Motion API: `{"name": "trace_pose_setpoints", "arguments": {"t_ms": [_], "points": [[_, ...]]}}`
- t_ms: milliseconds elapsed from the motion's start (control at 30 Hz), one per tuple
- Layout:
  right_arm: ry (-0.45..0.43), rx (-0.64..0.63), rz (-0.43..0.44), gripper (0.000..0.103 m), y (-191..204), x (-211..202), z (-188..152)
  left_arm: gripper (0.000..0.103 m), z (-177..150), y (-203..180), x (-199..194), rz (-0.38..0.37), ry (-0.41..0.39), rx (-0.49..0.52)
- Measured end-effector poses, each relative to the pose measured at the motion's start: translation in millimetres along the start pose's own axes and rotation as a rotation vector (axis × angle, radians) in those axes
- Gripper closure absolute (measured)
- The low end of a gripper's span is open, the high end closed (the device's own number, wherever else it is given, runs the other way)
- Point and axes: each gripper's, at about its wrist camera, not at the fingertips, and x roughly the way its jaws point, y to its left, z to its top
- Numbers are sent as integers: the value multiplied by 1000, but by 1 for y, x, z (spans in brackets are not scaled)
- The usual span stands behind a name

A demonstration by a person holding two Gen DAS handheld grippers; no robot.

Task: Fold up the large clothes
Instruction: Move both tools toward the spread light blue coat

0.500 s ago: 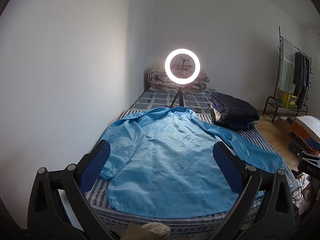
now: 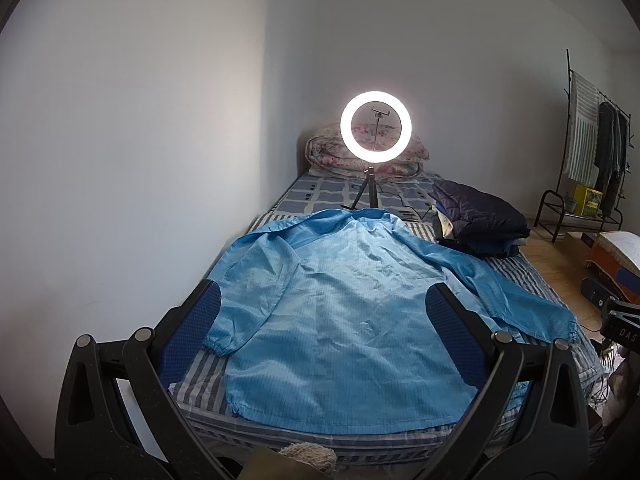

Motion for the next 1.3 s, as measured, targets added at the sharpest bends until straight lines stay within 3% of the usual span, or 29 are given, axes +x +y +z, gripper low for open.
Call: {"name": "trace_pose_setpoints", "arguments": {"t_ms": [367,633,867,1067,1200,1233,1300], "points": [[8,-81,62,1,35,18,14,0,-9,24,10,44,19,-19],[47,-187,230,2,81,51,31,0,-24,51,19,80,50,-38],[50,-287,310,9,143,87,37,0,-42,78,23,100,71,-61],[67,-429,490,12,215,122,30,0,-71,99,16,124,79,-76],[142,-523,642,14,270,142,20,0,-91,103,15,123,133,-46],[176,-546,680,16,286,150,16,0,-96,105,14,114,148,-53],[247,-576,742,30,314,162,7,0,-103,109,12,107,169,-72]]}}
